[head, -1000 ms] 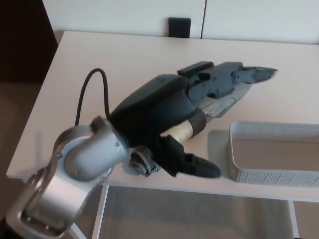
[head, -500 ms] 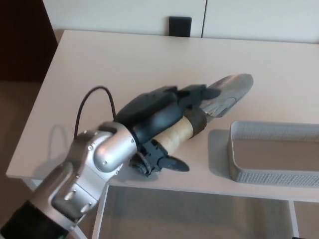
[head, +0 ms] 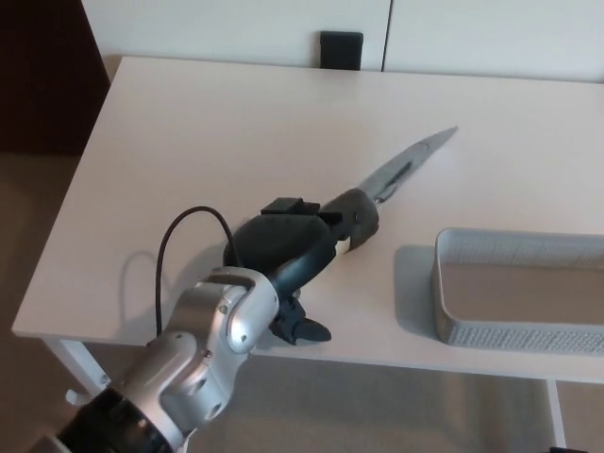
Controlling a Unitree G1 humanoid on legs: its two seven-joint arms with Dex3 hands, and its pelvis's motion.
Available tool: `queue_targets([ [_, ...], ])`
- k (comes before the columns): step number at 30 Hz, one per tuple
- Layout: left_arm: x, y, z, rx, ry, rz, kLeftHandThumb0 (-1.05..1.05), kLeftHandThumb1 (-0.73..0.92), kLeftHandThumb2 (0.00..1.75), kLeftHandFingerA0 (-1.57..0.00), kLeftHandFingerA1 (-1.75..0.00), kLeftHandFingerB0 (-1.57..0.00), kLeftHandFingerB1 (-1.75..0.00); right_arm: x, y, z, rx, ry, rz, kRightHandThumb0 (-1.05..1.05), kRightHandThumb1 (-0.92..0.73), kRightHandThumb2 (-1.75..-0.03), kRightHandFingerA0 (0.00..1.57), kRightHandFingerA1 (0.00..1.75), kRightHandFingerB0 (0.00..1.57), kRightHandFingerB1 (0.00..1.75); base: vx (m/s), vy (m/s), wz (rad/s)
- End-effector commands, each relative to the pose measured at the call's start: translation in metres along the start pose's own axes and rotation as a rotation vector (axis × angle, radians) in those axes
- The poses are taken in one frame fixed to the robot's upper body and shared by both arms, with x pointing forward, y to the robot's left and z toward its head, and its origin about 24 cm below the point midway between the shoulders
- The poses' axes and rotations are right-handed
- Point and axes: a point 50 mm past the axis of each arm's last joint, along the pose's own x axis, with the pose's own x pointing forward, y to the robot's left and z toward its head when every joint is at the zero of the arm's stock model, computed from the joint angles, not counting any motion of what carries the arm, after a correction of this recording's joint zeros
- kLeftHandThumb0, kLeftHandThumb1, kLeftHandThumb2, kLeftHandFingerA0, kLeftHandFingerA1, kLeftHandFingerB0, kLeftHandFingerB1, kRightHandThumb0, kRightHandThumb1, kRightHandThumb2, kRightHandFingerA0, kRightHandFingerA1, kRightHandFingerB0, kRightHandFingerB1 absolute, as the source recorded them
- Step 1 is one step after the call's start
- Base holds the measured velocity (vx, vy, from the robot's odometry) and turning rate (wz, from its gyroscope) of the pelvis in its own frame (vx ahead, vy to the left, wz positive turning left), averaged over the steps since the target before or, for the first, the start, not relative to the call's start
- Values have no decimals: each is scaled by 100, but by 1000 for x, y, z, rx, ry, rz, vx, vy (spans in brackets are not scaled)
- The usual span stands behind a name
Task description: The robot walks towards a desk on which a shovel is kept on the left hand side and a container is kept on the right hand side. The robot picks up the shovel using its left hand and places it in the container.
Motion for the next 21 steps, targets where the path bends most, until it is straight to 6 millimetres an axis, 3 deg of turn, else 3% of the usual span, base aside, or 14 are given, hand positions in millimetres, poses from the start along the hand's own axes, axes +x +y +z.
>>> queue_targets([
  [1,-1,-3,-24,215,193,166,-24,14,74,-5,-52,0,-49,-4,-8,5,-86,-18,-4,-54,-43,-81,66,64,49,57,0,0,0],
  [13,-5,-4,-27,263,198,256,-28,21,80,-5,-52,0,-49,-3,-8,7,-93,-15,-8,-54,-43,-81,70,65,51,58,0,0,0],
  [14,-6,-4,-27,267,195,271,-46,31,67,-10,-46,-3,-34,-3,-8,7,-98,-19,-4,-53,-43,-82,68,65,50,58,0,0,0],
  [15,-6,-4,-26,275,193,282,-42,37,53,-10,-39,-10,-22,-4,-9,7,-116,-20,0,-56,-44,-83,68,65,50,58,0,0,0],
  [16,-5,-3,-26,277,193,287,-42,37,53,-10,-39,-10,-22,-3,-9,8,-125,-21,0,-56,-44,-83,68,65,50,58,0,0,0],
  [17,-5,-2,-26,281,193,298,-47,32,67,-6,-44,-8,-18,-4,-10,10,-122,-27,-1,-55,-44,-82,68,64,50,57,0,0,0],
  [21,-5,-3,-24,284,204,308,-48,30,71,-1,-39,-3,-20,-5,-10,10,-135,-14,-1,-56,-45,-82,67,63,49,55,0,0,0],
])
